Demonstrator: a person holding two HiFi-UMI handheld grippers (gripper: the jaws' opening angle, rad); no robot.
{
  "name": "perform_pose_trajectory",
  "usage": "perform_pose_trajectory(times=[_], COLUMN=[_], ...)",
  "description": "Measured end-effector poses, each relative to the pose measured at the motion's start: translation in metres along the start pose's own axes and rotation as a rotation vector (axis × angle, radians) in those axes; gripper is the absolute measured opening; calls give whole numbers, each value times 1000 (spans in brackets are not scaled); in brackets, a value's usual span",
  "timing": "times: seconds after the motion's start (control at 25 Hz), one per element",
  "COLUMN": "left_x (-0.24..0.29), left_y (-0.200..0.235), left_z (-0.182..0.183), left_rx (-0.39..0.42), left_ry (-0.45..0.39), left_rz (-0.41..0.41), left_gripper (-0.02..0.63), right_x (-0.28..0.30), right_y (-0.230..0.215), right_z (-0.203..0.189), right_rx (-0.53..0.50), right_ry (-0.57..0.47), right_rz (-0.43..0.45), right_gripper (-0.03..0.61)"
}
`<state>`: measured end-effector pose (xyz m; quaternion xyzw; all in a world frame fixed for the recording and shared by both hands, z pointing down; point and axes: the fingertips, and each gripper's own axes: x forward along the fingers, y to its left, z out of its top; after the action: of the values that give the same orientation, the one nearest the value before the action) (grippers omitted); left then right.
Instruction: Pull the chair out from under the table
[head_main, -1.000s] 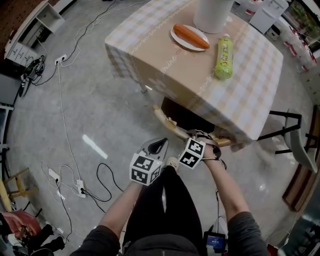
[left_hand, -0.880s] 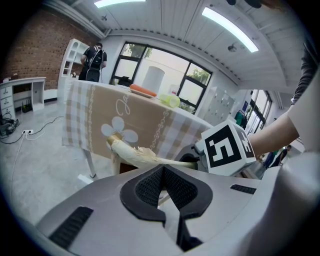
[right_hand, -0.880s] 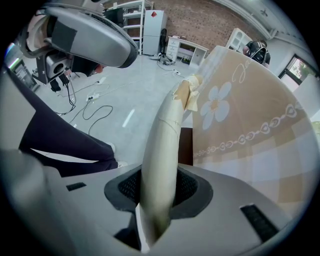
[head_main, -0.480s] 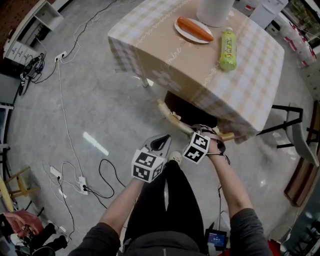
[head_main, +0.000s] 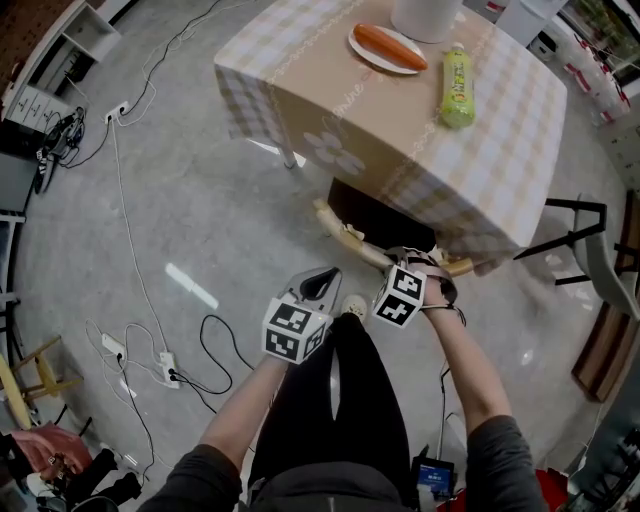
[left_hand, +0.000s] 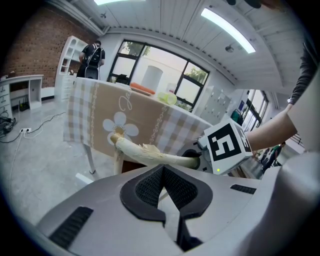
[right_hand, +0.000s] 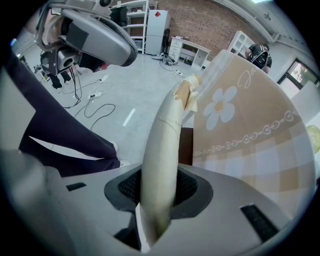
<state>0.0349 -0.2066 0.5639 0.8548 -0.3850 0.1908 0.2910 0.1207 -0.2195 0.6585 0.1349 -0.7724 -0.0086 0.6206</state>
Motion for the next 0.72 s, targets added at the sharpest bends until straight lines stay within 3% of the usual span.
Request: perform_pose_trajectory(times=[0.72], left_x=[-24], left_y=[14], left_z=[-17], left_rx=[11], left_ry=[22], left_rz=[-21], left_gripper=[8], right_x=[-1], right_y=[12], right_z=[-1], right_rx=[-3], right_ry=[23], right_rz=[-9], right_gripper=[117])
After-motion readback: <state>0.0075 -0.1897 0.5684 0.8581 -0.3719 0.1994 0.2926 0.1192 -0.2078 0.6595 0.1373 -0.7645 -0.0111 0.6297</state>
